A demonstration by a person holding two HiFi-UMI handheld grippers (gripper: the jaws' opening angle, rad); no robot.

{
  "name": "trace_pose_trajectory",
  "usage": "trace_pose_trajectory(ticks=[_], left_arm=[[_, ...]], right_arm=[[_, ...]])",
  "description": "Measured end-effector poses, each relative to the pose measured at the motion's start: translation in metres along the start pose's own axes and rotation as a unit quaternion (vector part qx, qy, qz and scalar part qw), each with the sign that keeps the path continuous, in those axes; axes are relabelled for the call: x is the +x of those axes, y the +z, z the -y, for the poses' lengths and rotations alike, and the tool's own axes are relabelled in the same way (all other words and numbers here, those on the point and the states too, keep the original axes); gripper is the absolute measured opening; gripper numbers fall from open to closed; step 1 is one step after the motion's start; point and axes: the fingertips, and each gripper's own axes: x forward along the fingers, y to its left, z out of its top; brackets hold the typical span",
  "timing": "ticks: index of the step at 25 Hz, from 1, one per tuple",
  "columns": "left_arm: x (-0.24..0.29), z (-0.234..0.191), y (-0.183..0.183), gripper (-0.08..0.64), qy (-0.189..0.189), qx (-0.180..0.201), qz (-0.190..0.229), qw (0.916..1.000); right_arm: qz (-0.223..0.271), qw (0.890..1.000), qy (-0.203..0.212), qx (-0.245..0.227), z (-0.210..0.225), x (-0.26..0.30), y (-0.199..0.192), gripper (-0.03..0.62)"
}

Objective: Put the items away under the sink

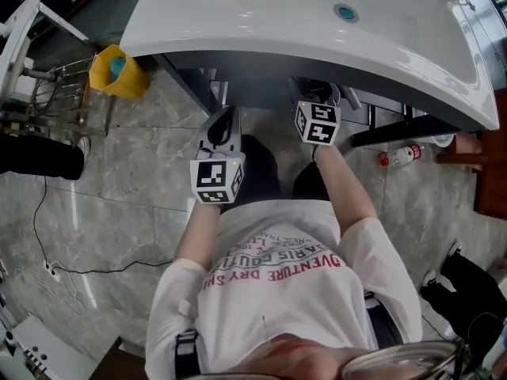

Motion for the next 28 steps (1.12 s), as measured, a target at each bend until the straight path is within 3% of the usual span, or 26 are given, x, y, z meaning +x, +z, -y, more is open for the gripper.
trace_pose_trajectory(ticks=[6,15,23,28], left_arm=[[0.005,-0.007,-0.013,0.028,-0.004,-0.014,-0.013,0.9998],[0.007,-0.007,-0.027,0.028,-0.013,-0.01,-0.027,0.9995],[0.007,0.003,-0.029,0.028,-0.02,-0.011,-0.027,0.9994],[0.009,0.017,-0.023,0.028,-0.032,-0.01,-0.019,0.9992]], right_arm=[[0.001,0.999,-0.029,-0.024,0.004,0.021,-0.004,0.373],[0.045,0.995,-0.078,-0.04,0.008,0.034,0.004,0.374],[0.05,0.997,-0.055,-0.006,0.01,0.021,-0.001,0.379],[0.09,0.995,-0.032,-0.016,0.0,-0.021,0.017,0.377]])
